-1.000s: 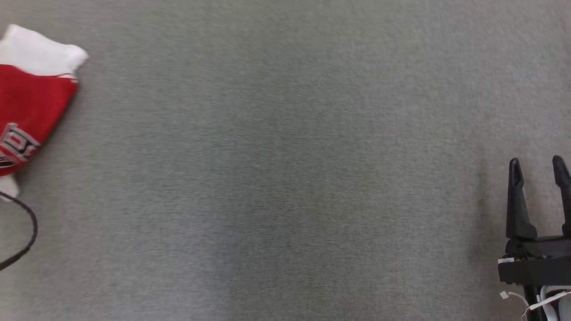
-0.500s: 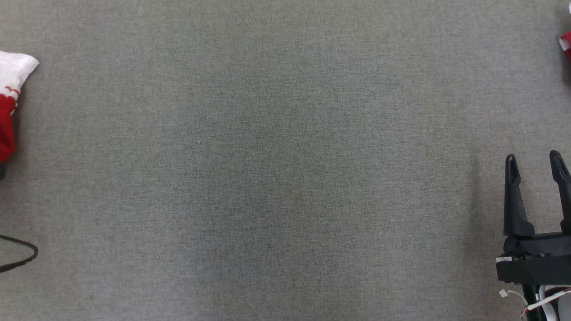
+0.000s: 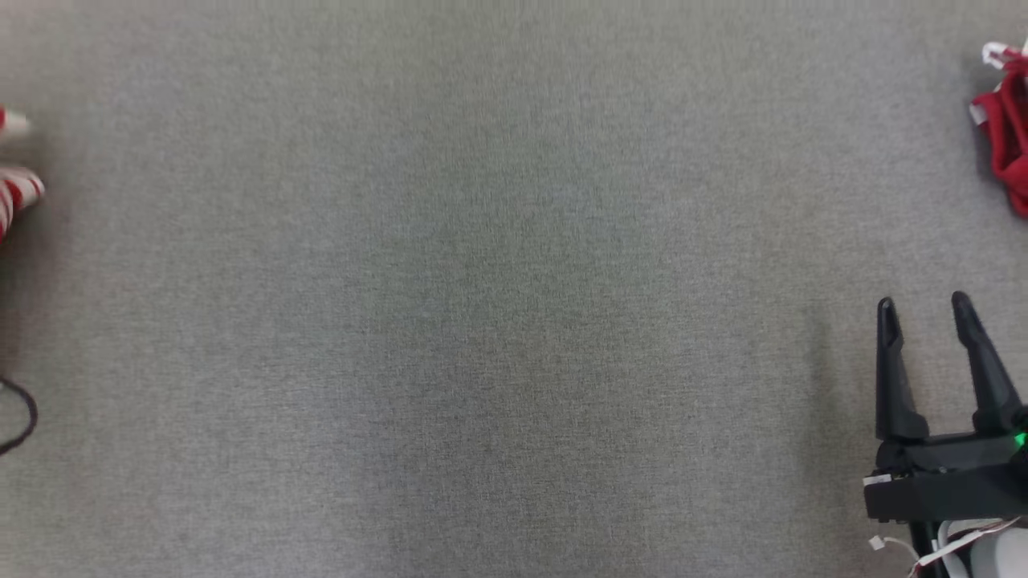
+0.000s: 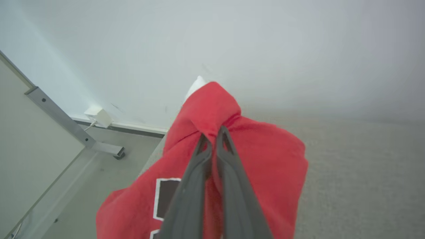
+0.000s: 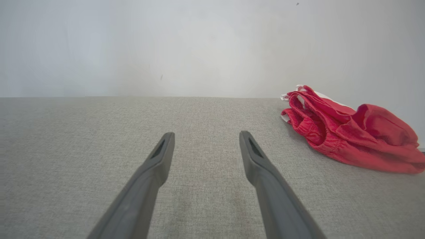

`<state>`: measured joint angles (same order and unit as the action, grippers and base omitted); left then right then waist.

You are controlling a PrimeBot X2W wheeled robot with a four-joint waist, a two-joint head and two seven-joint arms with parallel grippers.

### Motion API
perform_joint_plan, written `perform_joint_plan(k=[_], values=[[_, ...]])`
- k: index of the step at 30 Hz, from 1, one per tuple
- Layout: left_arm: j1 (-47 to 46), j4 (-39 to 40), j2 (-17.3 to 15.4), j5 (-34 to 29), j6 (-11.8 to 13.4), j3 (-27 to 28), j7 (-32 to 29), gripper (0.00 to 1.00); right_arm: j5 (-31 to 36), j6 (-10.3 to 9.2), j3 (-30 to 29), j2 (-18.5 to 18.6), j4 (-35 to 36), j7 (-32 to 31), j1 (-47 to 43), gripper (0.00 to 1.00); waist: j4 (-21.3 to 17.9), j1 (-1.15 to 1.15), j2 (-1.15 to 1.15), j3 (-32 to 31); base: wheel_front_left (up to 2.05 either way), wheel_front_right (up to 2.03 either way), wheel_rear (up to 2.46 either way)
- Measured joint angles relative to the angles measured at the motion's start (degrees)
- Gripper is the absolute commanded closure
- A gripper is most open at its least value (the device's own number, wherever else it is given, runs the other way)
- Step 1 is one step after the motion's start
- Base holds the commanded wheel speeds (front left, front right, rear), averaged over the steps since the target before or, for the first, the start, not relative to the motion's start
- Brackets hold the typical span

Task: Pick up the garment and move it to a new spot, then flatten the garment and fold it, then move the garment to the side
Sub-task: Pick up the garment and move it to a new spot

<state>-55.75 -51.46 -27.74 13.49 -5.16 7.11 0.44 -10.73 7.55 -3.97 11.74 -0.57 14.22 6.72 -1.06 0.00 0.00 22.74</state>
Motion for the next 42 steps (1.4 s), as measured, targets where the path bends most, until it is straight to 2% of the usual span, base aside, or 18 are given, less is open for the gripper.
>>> perform_joint_plan(k=[6,12,20,24,28,31,35,39,42], values=[[-5.83,7.1,1.48,-2.04,-1.31,-5.24,3.75,1.0,-0.78,0.0,1.3,-1.72,-3.5,0.51,-0.02,0.0,0.21,0.0,0.0,-3.98,0.0,0.0,0.0],[-10.28,17.01,6.82,-2.6,-1.93,-12.22,-0.22,1.0,-0.87,0.01,1.9,-3.97,-5.67,0.76,-0.02,0.0,-0.75,-0.01,0.01,-7.75,0.0,0.0,0.0],[-13.66,25.98,14.26,-0.33,-2.23,-20.57,-5.19,1.0,-1.13,0.01,1.63,-6.06,-6.01,0.78,0.14,0.0,-6.41,0.0,0.0,-9.84,0.0,0.0,0.0],[-15.48,27.2,18.14,1.33,-2.25,-22.79,-5.66,1.0,-1.2,0.01,1.26,-6.65,-6.15,0.77,0.07,0.0,-10.19,0.0,0.0,-10.3,0.0,0.0,0.0],[-15.68,27.04,19.93,2.43,-2.25,-23.99,-5.45,1.0,-1.22,0.0,0.57,-6.88,-6.11,0.78,0.03,0.0,-12.88,0.0,0.0,-10.55,0.0,0.0,0.0],[-13.05,26.92,21.6,3.64,-2.04,-24.88,-4.23,1.0,-1.22,0.0,-0.01,-7.08,-5.97,0.77,-0.25,0.0,-15.17,0.0,0.0,-10.74,0.0,0.0,0.0],[-5.02,27.27,22.88,4.78,-1.15,-26.13,-2.75,1.0,-1.22,0.0,-0.78,-7.33,-5.86,0.77,-1.12,0.0,-16.8,0.0,0.0,-10.87,0.0,0.0,0.0],[5.08,28.59,23.48,6.9,0.62,-26.98,-0.93,1.0,-1.21,0.0,-0.99,-7.61,-5.79,0.78,-1.26,0.0,-15.96,0.0,0.0,-10.89,0.0,0.0,0.0],[15.73,30.26,23.63,8.06,2.49,-27.16,1.54,1.0,-1.08,0.0,-0.46,-7.51,-5.78,0.78,-1.4,0.0,-13.77,0.0,0.01,-10.91,0.0,0.0,0.0]])
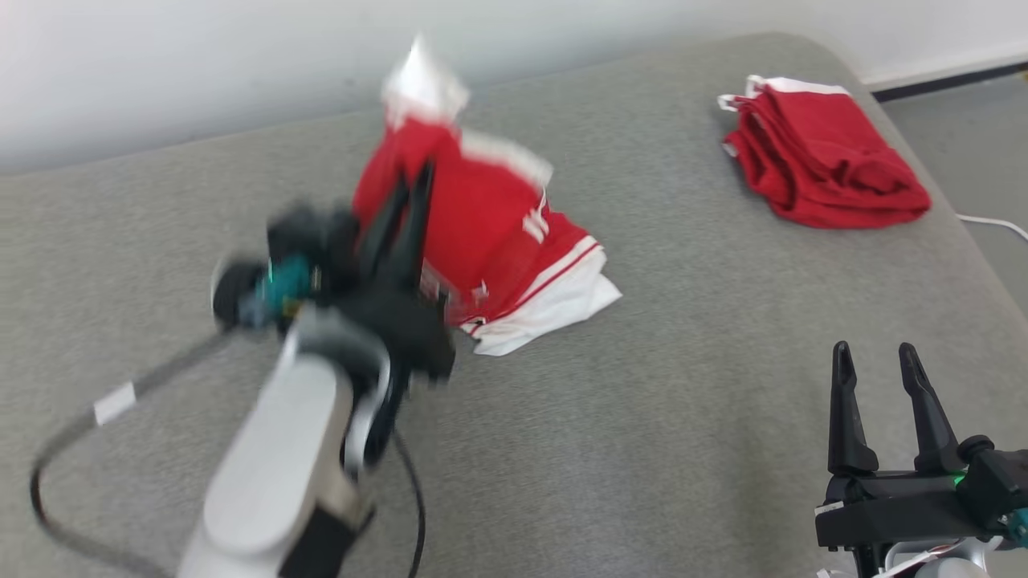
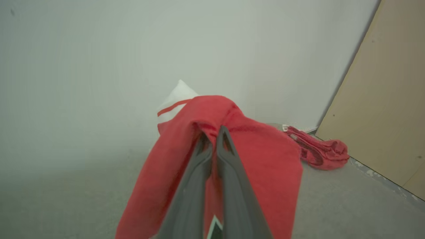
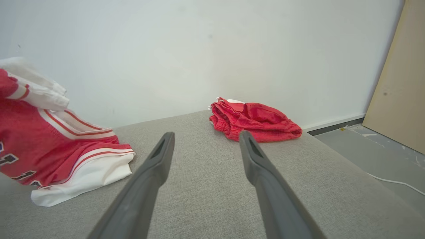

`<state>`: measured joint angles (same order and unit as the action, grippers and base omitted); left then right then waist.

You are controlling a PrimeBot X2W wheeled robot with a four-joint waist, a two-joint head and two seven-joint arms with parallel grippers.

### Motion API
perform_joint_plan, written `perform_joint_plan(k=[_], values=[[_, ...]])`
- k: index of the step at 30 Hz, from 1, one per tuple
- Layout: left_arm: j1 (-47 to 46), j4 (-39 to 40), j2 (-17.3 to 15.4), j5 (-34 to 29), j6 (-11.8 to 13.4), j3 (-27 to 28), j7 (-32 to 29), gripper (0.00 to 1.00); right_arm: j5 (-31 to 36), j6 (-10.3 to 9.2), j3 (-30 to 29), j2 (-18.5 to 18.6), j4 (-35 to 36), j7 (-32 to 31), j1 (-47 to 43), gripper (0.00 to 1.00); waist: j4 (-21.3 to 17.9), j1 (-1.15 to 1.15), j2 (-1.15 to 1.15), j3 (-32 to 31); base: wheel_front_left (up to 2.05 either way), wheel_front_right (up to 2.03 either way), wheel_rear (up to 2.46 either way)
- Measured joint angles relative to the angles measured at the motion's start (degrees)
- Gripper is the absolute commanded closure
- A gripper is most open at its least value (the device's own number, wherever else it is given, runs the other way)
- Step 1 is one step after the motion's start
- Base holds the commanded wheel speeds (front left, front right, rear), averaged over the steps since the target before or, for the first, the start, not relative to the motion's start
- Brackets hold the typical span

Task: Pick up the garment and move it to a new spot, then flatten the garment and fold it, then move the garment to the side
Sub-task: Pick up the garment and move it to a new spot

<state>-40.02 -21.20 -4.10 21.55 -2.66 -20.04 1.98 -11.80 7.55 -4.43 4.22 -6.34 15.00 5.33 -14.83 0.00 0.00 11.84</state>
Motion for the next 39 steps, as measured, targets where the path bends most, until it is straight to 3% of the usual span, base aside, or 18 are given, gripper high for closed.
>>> perform_joint_plan(k=[4,11,12,13,20,26,31,39], values=[[10.47,1.05,-0.44,2.05,1.67,1.1,2.7,1.0,0.11,0.0,0.77,0.33,0.02,0.0,0.36,0.0,2.23,0.0,-0.01,-0.03,0.0,0.0,0.0],[24.23,0.01,-0.77,4.8,1.71,1.02,5.72,1.0,0.24,0.0,2.1,1.01,-0.65,0.01,0.49,0.0,5.35,0.0,0.0,-0.49,0.0,0.0,0.0],[25.17,-0.1,-0.62,4.8,1.75,0.82,6.32,0.73,0.24,0.0,2.53,1.12,-0.78,0.08,0.47,0.0,5.73,0.0,0.0,-0.63,0.0,0.0,0.0],[25.72,-0.14,-0.57,4.72,1.87,0.6,7.17,0.0,0.24,0.0,2.7,1.18,-0.89,0.09,0.46,0.0,6.11,0.0,0.0,-0.78,0.0,0.0,0.0],[25.76,1.93,-1.02,3.07,1.2,0.87,11.73,0.0,0.32,0.0,2.86,1.69,-0.9,0.09,0.17,0.0,8.62,0.0,0.0,-2.5,0.0,0.0,0.0],[26.35,5.72,-3.67,1.11,2.23,4.52,12.9,0.0,0.37,0.0,3.11,2.31,-1.21,0.09,-1.03,0.0,10.44,0.0,0.0,-5.19,0.0,0.0,0.0],[30.84,10.17,-6.14,-1.66,3.23,8.59,13.05,0.0,0.43,0.0,3.99,2.36,-1.52,0.09,-2.14,0.0,11.87,0.0,0.0,-7.76,0.0,0.0,0.0],[39.84,16.36,-6.47,-3.44,2.23,14.14,13.06,0.0,0.58,0.0,4.59,2.48,-1.56,0.1,-4.32,0.0,14.02,0.0,0.0,-10.41,0.0,0.0,0.0]])
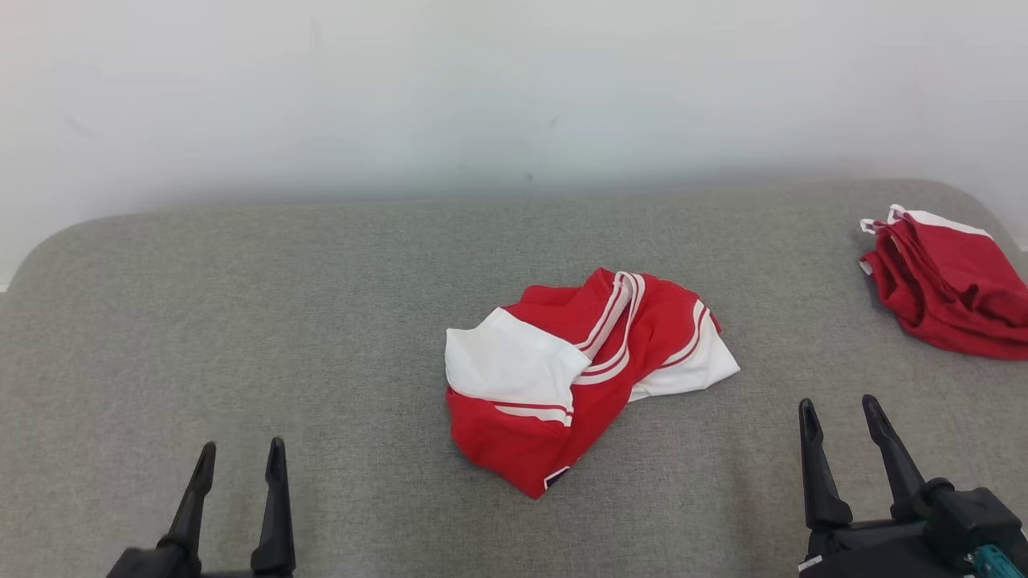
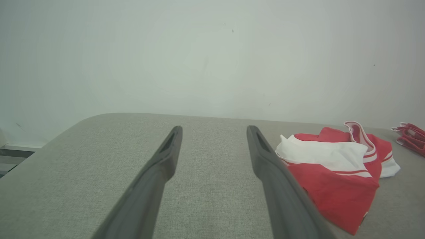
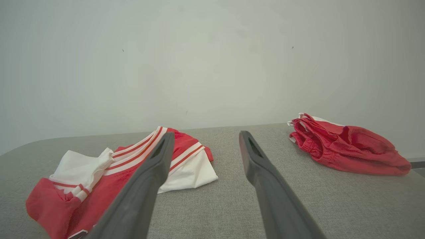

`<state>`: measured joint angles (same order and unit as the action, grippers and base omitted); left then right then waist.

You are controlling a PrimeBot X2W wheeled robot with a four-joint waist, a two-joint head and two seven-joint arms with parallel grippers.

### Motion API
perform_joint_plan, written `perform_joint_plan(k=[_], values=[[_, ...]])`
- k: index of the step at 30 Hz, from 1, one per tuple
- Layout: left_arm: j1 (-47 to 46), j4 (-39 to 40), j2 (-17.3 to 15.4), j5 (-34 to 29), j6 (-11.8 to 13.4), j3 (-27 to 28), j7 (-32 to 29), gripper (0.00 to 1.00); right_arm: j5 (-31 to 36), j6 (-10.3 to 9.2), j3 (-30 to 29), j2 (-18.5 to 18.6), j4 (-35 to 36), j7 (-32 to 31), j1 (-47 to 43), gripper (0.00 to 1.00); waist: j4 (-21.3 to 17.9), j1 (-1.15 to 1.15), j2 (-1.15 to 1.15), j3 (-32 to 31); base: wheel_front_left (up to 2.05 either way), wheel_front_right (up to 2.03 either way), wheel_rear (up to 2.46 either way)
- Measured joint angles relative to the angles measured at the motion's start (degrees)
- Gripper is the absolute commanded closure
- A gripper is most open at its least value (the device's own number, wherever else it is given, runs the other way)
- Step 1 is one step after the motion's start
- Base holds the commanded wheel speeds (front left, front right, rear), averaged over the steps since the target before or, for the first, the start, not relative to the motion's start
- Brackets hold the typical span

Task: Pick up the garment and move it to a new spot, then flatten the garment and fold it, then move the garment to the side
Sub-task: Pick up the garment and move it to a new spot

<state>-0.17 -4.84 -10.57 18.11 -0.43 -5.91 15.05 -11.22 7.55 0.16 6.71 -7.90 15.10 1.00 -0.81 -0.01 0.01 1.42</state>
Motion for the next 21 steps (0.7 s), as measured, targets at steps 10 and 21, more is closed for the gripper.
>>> perform_joint_plan(k=[10,21], values=[[5.04,0.54,3.37,-2.49,-4.0,3.36,0.0,0.0,-0.75,0.0,-0.49,-0.03,-0.54,0.0,-2.76,0.0,1.64,0.0,-0.01,-0.73,0.0,0.0,0.0],[5.19,-0.67,5.37,-4.85,-6.05,5.88,0.0,0.0,-0.89,0.0,-0.19,-0.18,-0.98,0.0,-3.5,0.0,1.43,0.01,-0.01,-0.93,0.0,0.0,0.0]])
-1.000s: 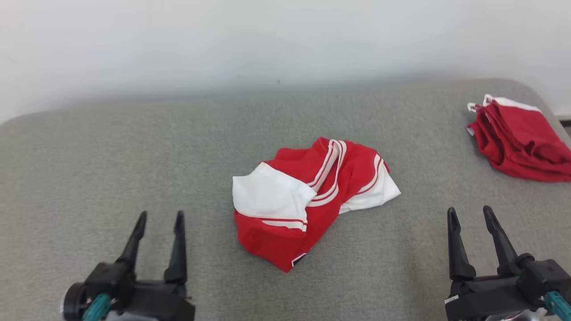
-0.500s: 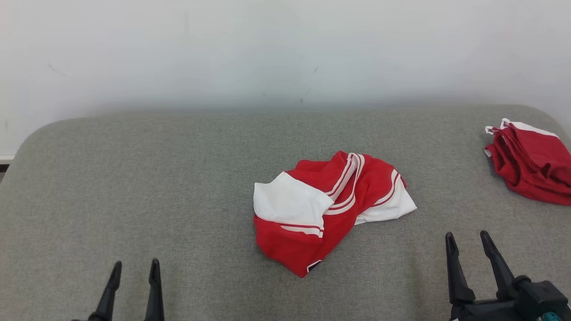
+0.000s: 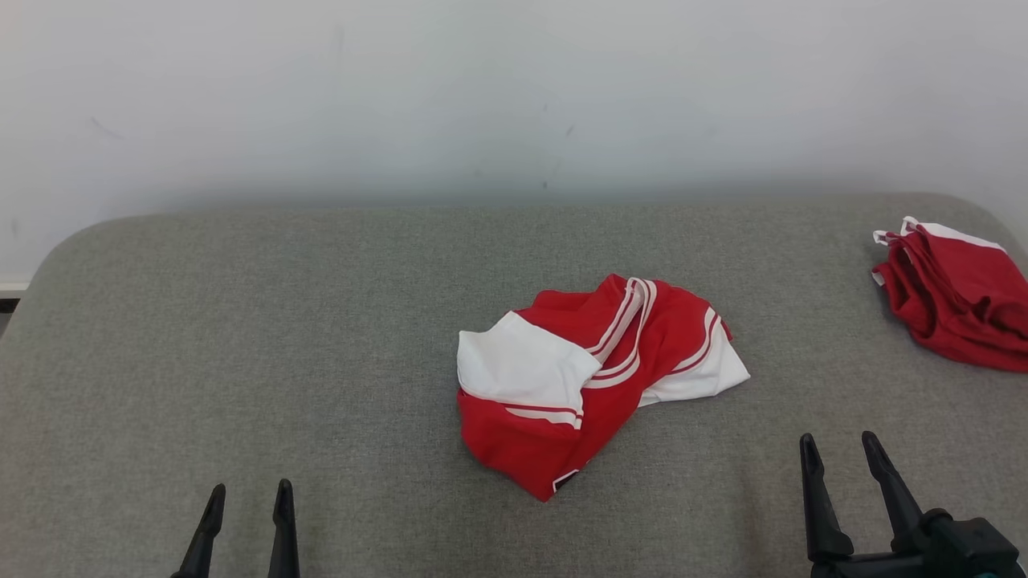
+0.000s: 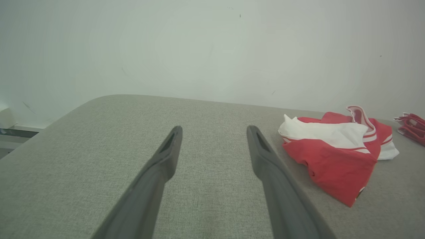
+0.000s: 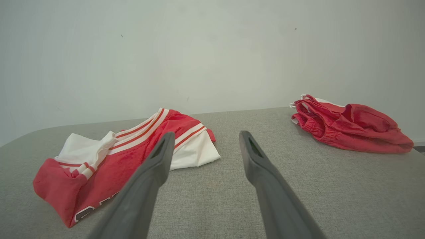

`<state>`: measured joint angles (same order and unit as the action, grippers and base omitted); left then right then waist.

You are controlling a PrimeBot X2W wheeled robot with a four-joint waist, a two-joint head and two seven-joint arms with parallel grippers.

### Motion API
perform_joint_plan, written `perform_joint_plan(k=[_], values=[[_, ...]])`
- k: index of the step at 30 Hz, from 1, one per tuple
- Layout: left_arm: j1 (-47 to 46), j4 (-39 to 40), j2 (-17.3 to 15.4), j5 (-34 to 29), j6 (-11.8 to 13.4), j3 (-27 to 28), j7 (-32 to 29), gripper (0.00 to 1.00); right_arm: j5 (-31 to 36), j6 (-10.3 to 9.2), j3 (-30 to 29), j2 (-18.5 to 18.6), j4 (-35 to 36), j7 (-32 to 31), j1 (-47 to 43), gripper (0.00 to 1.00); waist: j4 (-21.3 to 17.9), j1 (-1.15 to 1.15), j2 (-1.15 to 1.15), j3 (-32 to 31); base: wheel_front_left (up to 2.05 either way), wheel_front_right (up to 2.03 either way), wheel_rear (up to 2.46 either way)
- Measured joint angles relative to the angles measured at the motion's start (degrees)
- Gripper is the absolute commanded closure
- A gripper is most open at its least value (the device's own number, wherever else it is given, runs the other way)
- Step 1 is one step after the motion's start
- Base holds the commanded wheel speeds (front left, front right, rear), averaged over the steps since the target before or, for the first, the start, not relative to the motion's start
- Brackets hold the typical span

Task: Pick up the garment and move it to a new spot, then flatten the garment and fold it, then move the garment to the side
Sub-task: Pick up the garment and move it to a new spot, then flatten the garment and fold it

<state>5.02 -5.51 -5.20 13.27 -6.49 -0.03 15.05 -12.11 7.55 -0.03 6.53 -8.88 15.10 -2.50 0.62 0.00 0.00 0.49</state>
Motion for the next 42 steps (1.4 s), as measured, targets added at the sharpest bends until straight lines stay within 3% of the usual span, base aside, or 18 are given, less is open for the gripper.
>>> perform_joint_plan(k=[9,16,33,42], values=[[-0.18,-0.22,0.98,-1.09,-0.57,0.47,0.0,0.0,-0.43,0.0,0.88,0.1,-0.8,0.0,0.4,0.0,-0.11,0.0,0.0,0.71,0.0,0.0,0.0],[-1.15,-0.45,1.42,-1.71,-0.64,-0.46,0.0,0.0,-0.32,0.0,3.02,2.41,-3.18,0.02,6.17,0.0,0.95,0.0,0.0,1.6,0.0,0.0,0.0],[-6.57,-1.62,2.24,-0.57,-0.9,-4.41,0.0,0.0,-0.29,0.0,11.4,10.15,-28.21,-6.97,34.56,0.0,9.24,0.01,0.0,7.67,0.0,0.0,0.0],[-7.48,-2.2,2.26,1.04,0.03,-6.34,0.0,0.0,-2.04,0.0,16.0,11.82,-40.33,-12.1,42.45,0.0,13.75,0.01,-0.01,10.36,0.0,0.0,0.0]])
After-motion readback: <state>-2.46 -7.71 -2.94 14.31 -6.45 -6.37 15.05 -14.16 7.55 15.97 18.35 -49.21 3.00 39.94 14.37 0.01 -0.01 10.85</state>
